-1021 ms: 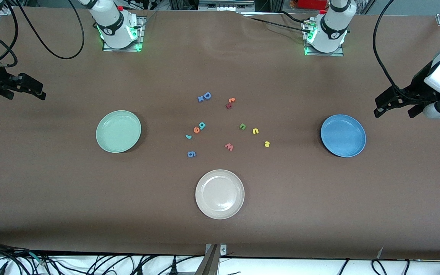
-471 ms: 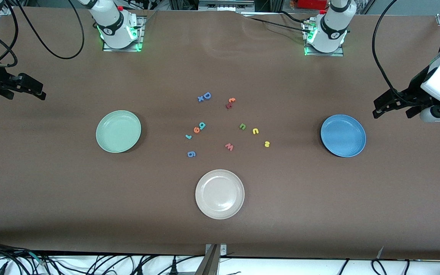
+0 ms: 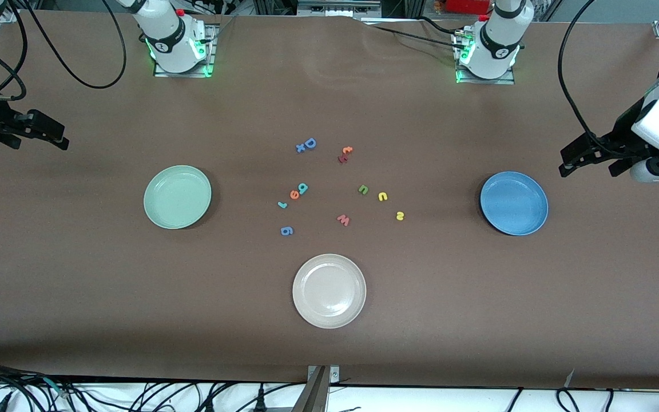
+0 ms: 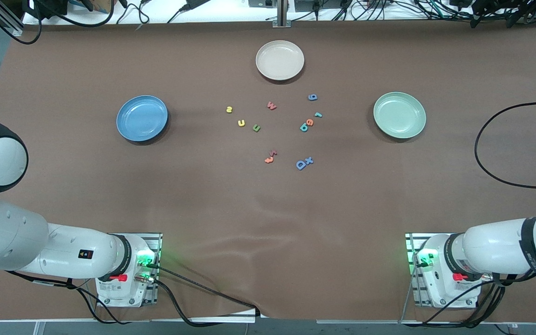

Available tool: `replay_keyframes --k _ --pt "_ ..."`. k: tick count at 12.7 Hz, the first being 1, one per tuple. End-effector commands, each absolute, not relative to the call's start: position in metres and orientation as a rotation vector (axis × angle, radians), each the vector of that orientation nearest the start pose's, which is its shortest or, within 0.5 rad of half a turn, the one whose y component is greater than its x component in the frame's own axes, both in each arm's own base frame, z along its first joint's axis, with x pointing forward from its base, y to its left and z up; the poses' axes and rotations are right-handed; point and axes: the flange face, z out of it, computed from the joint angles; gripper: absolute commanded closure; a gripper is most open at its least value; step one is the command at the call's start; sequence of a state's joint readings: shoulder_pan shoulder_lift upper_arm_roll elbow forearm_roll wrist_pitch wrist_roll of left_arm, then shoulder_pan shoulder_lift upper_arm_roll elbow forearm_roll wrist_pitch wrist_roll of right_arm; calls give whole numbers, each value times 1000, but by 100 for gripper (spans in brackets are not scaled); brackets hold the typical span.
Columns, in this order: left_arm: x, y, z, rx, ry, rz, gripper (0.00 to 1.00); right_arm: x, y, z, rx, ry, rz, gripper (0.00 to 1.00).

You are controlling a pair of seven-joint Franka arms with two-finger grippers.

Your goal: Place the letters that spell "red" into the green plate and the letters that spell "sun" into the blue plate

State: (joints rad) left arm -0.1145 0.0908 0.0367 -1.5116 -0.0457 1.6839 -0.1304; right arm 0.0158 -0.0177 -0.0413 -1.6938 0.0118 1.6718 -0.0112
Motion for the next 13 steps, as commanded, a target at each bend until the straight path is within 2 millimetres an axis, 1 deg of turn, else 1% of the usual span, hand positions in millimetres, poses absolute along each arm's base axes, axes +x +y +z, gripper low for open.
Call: replay_keyframes --k 1,13 --pt "584 -47 615 -3194 -57 -128 0 552 -14 586 -3125 26 14 0" --pt "584 -44 615 -3193 -62 -128 0 550 -14 586 -3124 28 33 0"
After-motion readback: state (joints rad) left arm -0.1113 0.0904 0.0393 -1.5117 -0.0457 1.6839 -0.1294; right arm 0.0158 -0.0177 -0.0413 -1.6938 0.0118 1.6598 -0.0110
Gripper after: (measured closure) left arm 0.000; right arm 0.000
